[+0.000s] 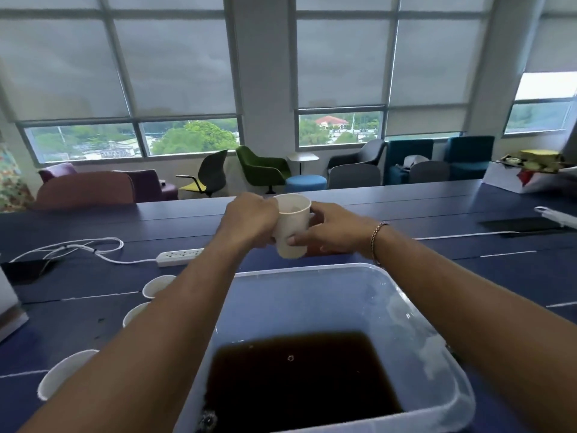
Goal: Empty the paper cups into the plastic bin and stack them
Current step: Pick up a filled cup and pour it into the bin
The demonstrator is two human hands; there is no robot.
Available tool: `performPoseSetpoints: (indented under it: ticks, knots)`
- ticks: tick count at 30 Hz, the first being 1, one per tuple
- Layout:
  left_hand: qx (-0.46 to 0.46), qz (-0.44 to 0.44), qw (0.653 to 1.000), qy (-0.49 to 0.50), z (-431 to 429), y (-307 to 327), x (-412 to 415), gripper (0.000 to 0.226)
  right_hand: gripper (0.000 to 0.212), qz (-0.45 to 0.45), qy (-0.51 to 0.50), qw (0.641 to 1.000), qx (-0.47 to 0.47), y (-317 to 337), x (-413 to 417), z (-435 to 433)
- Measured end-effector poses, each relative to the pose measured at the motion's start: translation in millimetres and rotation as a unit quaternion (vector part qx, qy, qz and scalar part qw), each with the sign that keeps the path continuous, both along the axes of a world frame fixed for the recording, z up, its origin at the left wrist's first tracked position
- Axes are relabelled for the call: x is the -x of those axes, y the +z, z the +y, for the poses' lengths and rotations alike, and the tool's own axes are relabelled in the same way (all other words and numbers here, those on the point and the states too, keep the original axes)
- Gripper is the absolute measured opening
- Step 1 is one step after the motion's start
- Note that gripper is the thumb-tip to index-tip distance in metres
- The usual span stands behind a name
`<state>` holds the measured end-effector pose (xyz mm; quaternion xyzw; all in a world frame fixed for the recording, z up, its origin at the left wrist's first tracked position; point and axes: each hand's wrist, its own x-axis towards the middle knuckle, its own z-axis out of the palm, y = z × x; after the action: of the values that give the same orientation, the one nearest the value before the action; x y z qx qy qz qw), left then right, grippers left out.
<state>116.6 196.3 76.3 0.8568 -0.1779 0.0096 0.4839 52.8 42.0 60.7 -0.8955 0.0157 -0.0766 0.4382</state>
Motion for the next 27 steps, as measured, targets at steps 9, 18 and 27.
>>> performPoseSetpoints:
  ticks: [9, 18, 27]
  knots:
    - [0.009, 0.02, 0.999, -0.03, 3, -23, 56, 0.028, 0.056, -0.08, -0.046, 0.987, -0.129, -36, 67, 25]
    - [-0.191, -0.165, 0.967, 0.035, 45, -70, 53, 0.038, 0.059, -0.07, -0.06, 0.99, -0.106, -52, 75, 25]
    - [-0.404, -0.097, 0.909, -0.028, 55, -84, 51, 0.059, 0.064, -0.046, -0.056, 0.997, -0.006, -65, 77, 15]
